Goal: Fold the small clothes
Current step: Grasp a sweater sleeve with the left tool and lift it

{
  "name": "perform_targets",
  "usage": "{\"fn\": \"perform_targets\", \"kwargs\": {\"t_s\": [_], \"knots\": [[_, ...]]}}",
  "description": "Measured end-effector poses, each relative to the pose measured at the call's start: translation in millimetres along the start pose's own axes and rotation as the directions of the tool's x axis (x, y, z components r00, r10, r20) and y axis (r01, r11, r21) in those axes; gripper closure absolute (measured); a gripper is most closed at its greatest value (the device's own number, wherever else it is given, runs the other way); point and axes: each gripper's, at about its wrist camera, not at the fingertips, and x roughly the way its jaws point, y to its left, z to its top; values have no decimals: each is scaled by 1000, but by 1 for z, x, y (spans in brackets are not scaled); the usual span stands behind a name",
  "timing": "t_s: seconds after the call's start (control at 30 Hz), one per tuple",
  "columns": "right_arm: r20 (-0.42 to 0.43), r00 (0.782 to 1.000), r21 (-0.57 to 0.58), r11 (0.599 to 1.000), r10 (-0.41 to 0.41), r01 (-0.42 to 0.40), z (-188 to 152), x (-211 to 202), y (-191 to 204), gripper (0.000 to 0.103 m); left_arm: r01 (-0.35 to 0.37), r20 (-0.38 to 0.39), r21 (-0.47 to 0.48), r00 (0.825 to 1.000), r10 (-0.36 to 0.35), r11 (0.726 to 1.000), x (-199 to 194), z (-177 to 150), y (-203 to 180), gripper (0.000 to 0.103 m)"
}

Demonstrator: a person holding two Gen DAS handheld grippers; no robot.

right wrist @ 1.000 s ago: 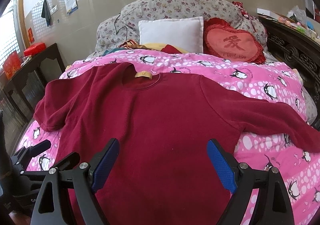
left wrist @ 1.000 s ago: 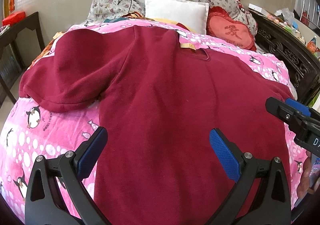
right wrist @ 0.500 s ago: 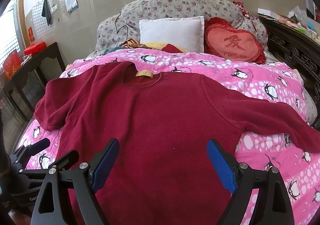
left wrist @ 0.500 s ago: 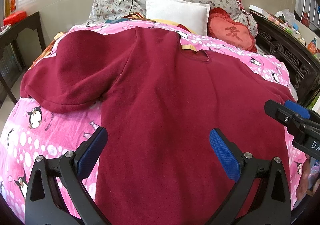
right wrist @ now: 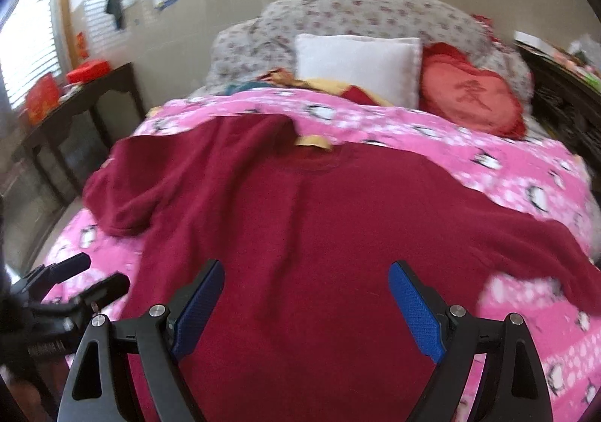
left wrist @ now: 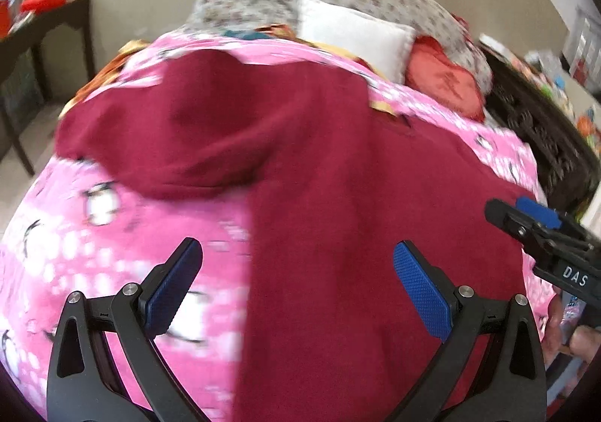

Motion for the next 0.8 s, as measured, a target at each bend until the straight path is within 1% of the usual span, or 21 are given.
{"fn": "perform_targets", "kwargs": {"t_s": [0.03, 0.1, 0.13, 0.17, 0.2, 0.23, 0.27, 0.3, 0.37, 0.4, 0.43, 0.47, 0.53, 0.57, 0.63, 0.67, 0.7, 0.73, 0.77, 0.8], "knots": [[4, 1000, -12, 1000, 20, -20, 3, 2, 7, 15, -5, 3, -34, 1000, 5, 999, -3, 3, 14, 1], [19, 997, -61, 995, 77, -76, 12, 8, 31, 15, -15, 7, -140, 1000, 16, 990, -8, 10, 55, 1], [23, 995, -84, 992, 94, -91, 16, 11, 42, 15, -12, 14, -229, 1000, 16, 973, -10, 14, 84, 1], [30, 992, -106, 988, 120, -116, 21, 15, 56, 15, -3, 26, -289, 1000, 11, 957, -11, 15, 103, 1], [32, 988, -123, 981, 152, -148, 25, 19, 70, 15, 7, 43, -355, 999, 8, 935, -13, 17, 124, 1], [23, 983, -134, 975, 182, -177, 30, 24, 84, 15, 15, 60, -443, 998, 13, 896, -12, 18, 151, 1], [13, 980, -140, 971, 199, -195, 33, 28, 95, 15, 20, 69, -491, 997, 16, 871, -11, 19, 167, 1], [2, 978, -148, 967, 210, -208, 36, 32, 107, 15, 22, 76, -550, 997, 24, 835, -8, 21, 189, 1], [-6, 974, -169, 960, 228, -225, 37, 35, 126, 15, 22, 69, -612, 997, 25, 790, 1, 29, 216, 1], [-7, 972, -184, 956, 233, -230, 36, 35, 134, 15, 26, 59, -639, 998, 15, 769, 7, 31, 227, 1], [-11, 973, -197, 953, 232, -229, 36, 37, 139, 15, 51, 53, -679, 998, -20, 732, 16, 32, 240, 1], [-15, 972, -211, 950, 234, -232, 34, 38, 145, 15, 94, 58, -732, 995, -75, 675, 28, 33, 253, 1], [-34, 972, -232, 945, 231, -232, 31, 42, 152, 15, 143, 75, -798, 988, -138, 585, 46, 36, 269, 1], [-48, 973, -236, 944, 224, -229, 29, 45, 153, 15, 152, 87, -809, 986, -140, 568, 50, 42, 276, 1], [-70, 974, -228, 947, 215, -226, 25, 49, 148, 15, 163, 112, -820, 986, -125, 549, 58, 51, 283, 1], [-78, 974, -218, 949, 215, -227, 24, 50, 144, 15, 174, 122, -825, 984, -131, 538, 64, 57, 286, 1], [-86, 973, -204, 952, 214, -227, 23, 51, 140, 15, 183, 128, -833, 982, -140, 522, 69, 62, 289, 1], [-90, 973, -191, 955, 213, -227, 23, 52, 138, 15, 192, 137, -845, 980, -146, 499, 74, 65, 295, 1], [-94, 973, -182, 957, 213, -227, 23, 51, 134, 15, 207, 158, -857, 977, -141, 471, 78, 65, 301, 1], [-94, 973, -178, 958, 212, -226, 22, 50, 132, 15, 223, 180, -861, 974, -136, 457, 81, 69, 305, 1]]}}
